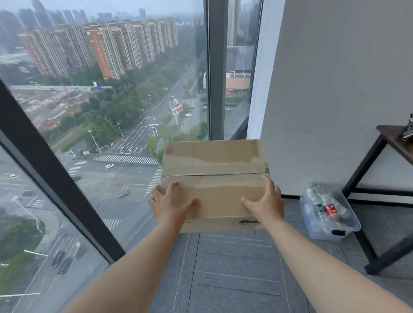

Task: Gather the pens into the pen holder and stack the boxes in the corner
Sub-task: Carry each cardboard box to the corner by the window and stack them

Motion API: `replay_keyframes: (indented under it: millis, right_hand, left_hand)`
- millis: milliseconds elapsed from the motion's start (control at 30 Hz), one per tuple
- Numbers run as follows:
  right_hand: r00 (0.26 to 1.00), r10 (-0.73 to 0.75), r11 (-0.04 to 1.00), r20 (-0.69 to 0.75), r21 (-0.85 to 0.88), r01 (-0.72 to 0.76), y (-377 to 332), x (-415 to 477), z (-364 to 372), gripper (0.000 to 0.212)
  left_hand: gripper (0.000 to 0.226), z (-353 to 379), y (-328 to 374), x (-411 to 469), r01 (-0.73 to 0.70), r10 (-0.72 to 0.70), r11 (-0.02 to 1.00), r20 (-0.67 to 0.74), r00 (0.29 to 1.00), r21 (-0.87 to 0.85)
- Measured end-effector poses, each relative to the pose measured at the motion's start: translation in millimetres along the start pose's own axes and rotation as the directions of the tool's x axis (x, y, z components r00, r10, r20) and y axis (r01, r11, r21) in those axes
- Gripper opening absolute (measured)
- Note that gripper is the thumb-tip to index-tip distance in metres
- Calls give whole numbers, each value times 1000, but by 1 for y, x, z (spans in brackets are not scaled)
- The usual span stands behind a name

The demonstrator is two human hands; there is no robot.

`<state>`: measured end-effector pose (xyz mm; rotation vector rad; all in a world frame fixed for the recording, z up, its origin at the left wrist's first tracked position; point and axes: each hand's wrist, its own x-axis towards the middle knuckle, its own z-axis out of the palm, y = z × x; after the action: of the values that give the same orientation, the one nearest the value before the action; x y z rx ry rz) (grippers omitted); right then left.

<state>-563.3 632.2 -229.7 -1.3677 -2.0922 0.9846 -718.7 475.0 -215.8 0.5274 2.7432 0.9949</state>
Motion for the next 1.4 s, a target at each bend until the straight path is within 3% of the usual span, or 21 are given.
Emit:
replay_keyframes:
  millis: [200, 500, 833, 1067, 1233, 1400]
  right_hand:
    - [1000, -13, 999, 1, -51, 13, -3, 120, -15, 71]
    - [999, 25, 997, 48, -72, -22, 1, 230, 2, 61]
    - [985, 170, 980, 33, -110, -166, -4, 358, 58, 73]
    - [966, 251, 962, 67, -132, -241, -31, 478, 111, 69]
    - [963, 255, 960, 88, -145, -241, -43, 543, 135, 67]
    - [963, 230, 965, 140, -157, -208, -47, 593, 158, 67]
  left_hand:
    - [70, 50, 73, 79, 7, -7, 1000, 3, 1000, -1]
    - [74, 98, 125, 170, 82, -81, 997, -37, 996, 11]
    - [76, 164, 157, 318, 118, -124, 990, 84, 989, 74]
    - [70, 205, 174, 455, 124, -141, 986, 169, 975, 107]
    - [76, 224, 185, 526, 188, -205, 977, 191, 960, 100]
    - [62, 242, 186, 573, 258, -282, 957, 214, 935, 133]
